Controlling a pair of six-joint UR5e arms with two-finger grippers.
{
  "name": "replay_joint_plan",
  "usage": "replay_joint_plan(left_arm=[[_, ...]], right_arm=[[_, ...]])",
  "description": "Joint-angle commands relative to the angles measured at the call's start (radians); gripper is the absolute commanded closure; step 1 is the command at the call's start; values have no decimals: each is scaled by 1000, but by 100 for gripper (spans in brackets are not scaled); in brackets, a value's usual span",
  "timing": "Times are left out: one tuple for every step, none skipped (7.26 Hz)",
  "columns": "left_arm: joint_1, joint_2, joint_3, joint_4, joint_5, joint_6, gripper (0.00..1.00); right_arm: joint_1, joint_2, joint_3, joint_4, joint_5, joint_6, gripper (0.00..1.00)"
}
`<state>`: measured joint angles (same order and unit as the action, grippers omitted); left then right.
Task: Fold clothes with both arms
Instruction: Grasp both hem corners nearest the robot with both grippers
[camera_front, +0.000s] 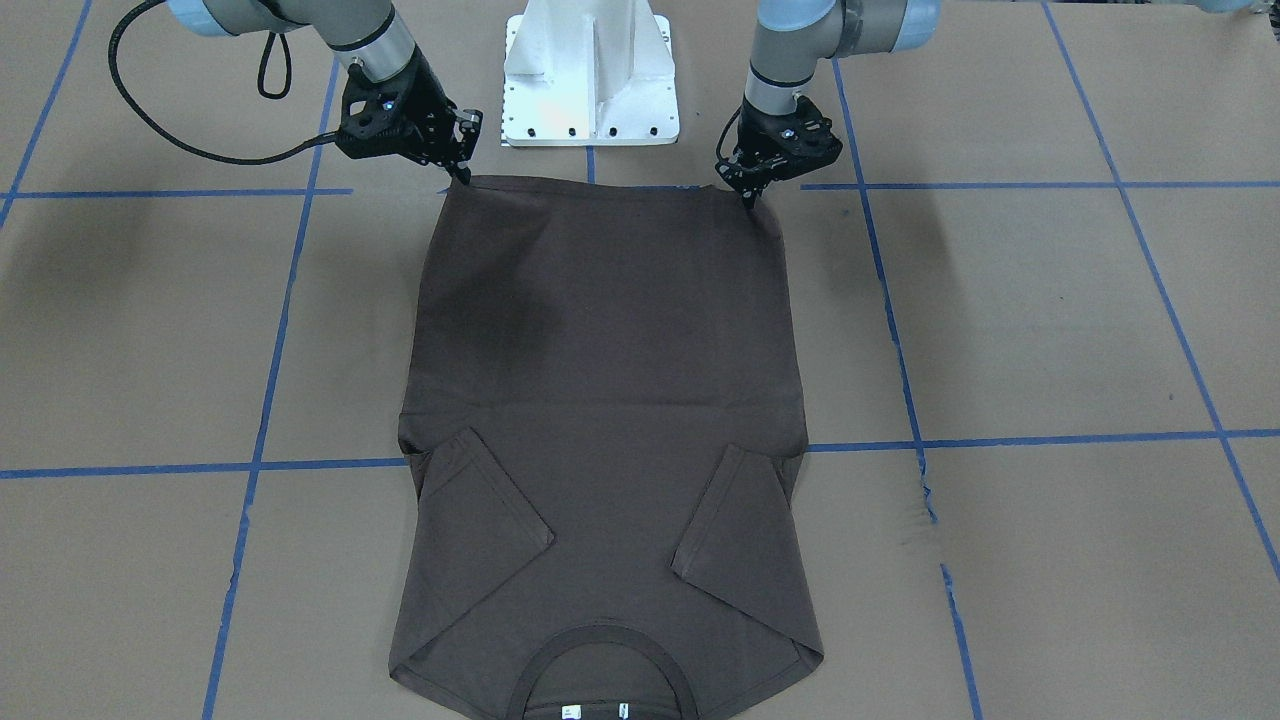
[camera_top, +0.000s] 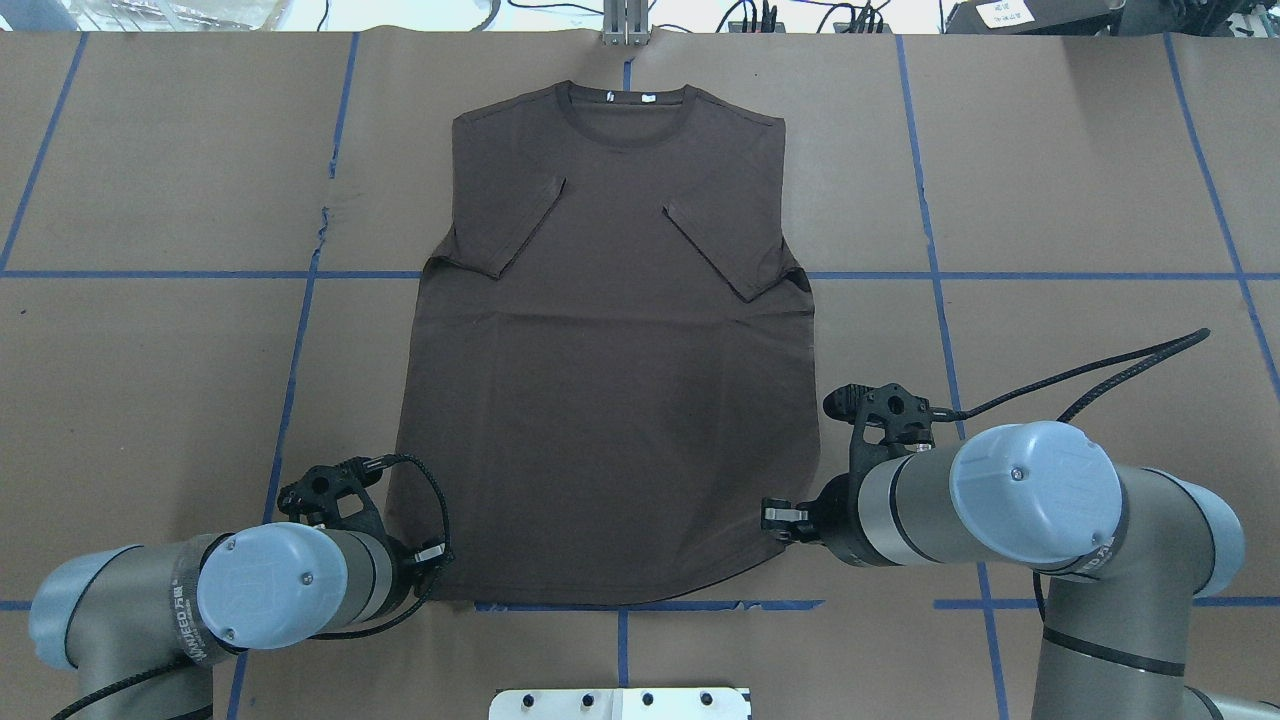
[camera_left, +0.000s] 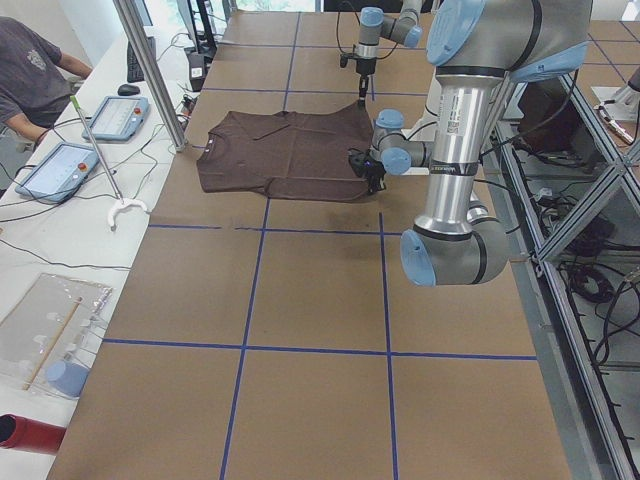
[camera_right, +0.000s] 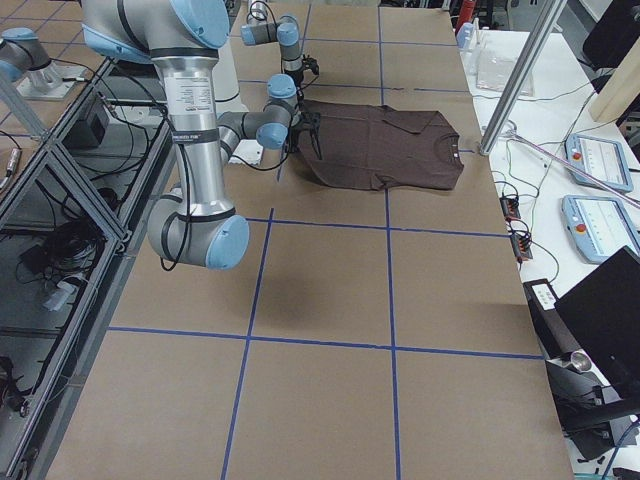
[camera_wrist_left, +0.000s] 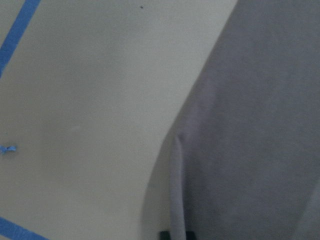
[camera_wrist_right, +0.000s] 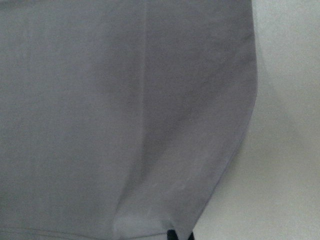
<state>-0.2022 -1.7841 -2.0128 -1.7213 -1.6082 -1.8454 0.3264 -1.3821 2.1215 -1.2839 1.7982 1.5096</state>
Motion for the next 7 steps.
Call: replay_joint_plan(left_arm=[[-5, -2, -45, 5, -1, 0, 100], [-12, 17, -125, 11, -1, 1, 100], [-16, 50, -198, 40, -2, 2, 100], [-13, 52, -260, 107, -2, 3, 100], [13, 48, -311, 173, -2, 3, 100], [68, 48, -343, 181, -4, 0, 100], [111, 54, -389, 192, -6, 0, 100]], right_arm=[[3, -2, 2, 0, 7, -9, 100], [13, -8, 11, 0, 22, -9, 100], [19, -23, 35, 0, 39, -9, 100], [20, -41, 64, 0, 87, -8, 100], [25, -67, 87, -2, 158, -8, 100], [23, -110, 125, -3, 203, -8, 100], [20, -161, 174, -3, 287, -8, 100]])
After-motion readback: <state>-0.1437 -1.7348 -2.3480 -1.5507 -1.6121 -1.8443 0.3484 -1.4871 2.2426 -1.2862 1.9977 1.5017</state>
